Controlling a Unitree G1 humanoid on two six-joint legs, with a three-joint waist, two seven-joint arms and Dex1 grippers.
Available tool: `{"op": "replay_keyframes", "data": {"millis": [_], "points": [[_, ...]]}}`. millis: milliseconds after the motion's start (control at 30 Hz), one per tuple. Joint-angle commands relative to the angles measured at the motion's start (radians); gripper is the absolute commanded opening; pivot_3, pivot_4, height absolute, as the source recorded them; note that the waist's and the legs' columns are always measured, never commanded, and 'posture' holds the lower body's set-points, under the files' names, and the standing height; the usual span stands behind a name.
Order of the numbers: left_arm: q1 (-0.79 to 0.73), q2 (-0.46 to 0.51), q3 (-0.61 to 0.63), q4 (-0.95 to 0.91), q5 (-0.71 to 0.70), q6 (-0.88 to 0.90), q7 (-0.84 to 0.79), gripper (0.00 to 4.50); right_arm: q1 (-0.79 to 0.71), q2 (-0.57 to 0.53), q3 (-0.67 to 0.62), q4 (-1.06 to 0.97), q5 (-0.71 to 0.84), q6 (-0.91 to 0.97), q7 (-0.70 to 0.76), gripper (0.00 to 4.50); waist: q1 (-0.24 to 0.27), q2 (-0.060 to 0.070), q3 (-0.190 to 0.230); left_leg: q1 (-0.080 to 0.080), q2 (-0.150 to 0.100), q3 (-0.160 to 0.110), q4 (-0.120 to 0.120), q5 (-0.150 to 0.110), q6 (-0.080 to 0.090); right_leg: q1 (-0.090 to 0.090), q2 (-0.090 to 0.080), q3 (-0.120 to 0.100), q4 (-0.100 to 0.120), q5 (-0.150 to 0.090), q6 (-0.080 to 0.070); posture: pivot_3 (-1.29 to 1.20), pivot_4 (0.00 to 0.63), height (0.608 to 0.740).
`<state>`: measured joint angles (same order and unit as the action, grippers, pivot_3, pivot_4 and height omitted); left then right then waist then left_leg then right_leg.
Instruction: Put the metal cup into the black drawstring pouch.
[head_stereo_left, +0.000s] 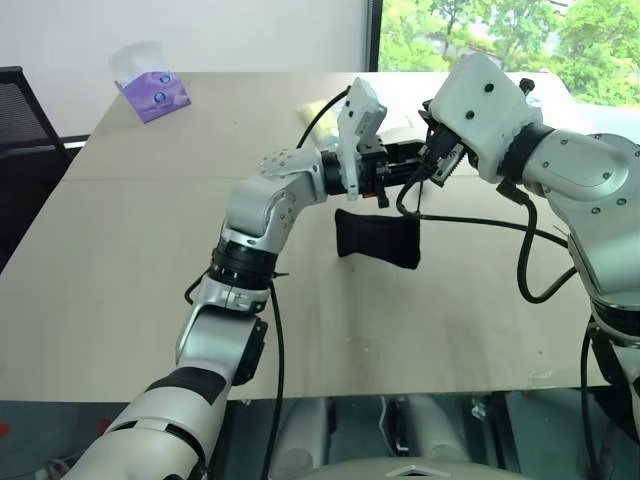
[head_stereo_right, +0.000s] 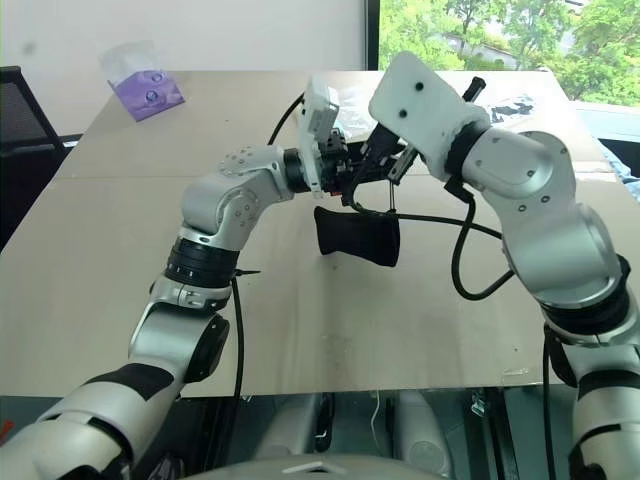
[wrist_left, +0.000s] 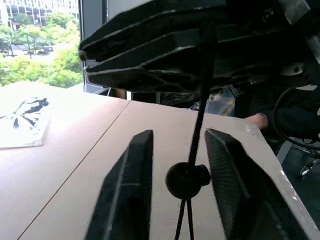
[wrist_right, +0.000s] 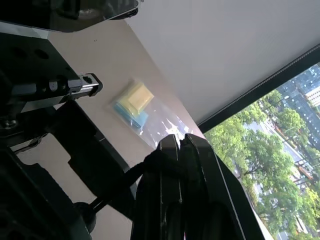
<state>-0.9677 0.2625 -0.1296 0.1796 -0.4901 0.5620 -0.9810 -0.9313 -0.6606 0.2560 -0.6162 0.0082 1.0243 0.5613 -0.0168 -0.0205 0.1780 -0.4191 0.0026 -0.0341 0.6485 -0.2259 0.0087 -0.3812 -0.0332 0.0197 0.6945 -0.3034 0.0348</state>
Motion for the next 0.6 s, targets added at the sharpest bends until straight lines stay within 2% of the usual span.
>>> {"op": "replay_keyframes", "data": {"millis": [33, 167, 267, 433, 500, 600], "points": [[0.008, -0.004, -0.009, -0.015, 0.014, -0.02, -0.013, 0.21, -0.042, 0.002, -0.045, -0.045, 0.006, 0.016, -0.005, 0.0, 0.0, 0.0, 0.0, 0.0, 0.0, 0.0, 0.0, 0.0, 0.0, 0.0, 0.0, 0.0, 0.0, 0.0, 0.0, 0.0, 0.15, 0.74], [0.029, -0.003, -0.012, -0.011, 0.024, -0.017, -0.024, 0.18, -0.068, 0.005, -0.072, -0.04, 0.018, 0.034, -0.009, 0.0, 0.0, 0.0, 0.0, 0.0, 0.0, 0.0, 0.0, 0.0, 0.0, 0.0, 0.0, 0.0, 0.0, 0.0, 0.0, 0.0, 0.15, 0.74], [0.016, 0.002, 0.004, 0.015, 0.033, -0.031, -0.023, 0.18, -0.131, -0.004, -0.131, 0.036, 0.0, 0.007, -0.042, 0.0, 0.0, 0.0, 0.0, 0.0, 0.0, 0.0, 0.0, 0.0, 0.0, 0.0, 0.0, 0.0, 0.0, 0.0, 0.0, 0.0, 0.15, 0.74], [-0.104, -0.008, 0.116, 0.125, -0.006, -0.044, 0.024, 0.18, -0.308, -0.08, -0.153, 0.227, -0.046, -0.144, -0.043, 0.0, 0.002, 0.003, 0.003, -0.001, 0.0, 0.0, 0.001, 0.0, 0.0, -0.001, 0.0, -0.001, 0.001, 0.0, 0.0, 0.0, 0.15, 0.74], [-0.137, -0.026, 0.165, 0.169, -0.027, -0.04, 0.061, 0.18, -0.34, -0.047, -0.143, 0.222, -0.026, -0.144, -0.041, 0.0, 0.001, 0.003, 0.003, -0.002, 0.0, 0.0, 0.0, 0.0, 0.0, -0.002, 0.0, -0.001, 0.0, 0.0, 0.0, 0.0, 0.15, 0.74], [-0.12, -0.03, 0.165, 0.158, -0.02, -0.023, 0.064, 0.18, -0.33, -0.02, -0.142, 0.206, -0.03, -0.135, -0.052, 0.0, -0.005, 0.003, 0.003, -0.002, 0.0, 0.001, -0.001, 0.0, 0.0, -0.003, -0.001, 0.001, 0.0, 0.0, 0.0, 0.0, 0.15, 0.74]]}}
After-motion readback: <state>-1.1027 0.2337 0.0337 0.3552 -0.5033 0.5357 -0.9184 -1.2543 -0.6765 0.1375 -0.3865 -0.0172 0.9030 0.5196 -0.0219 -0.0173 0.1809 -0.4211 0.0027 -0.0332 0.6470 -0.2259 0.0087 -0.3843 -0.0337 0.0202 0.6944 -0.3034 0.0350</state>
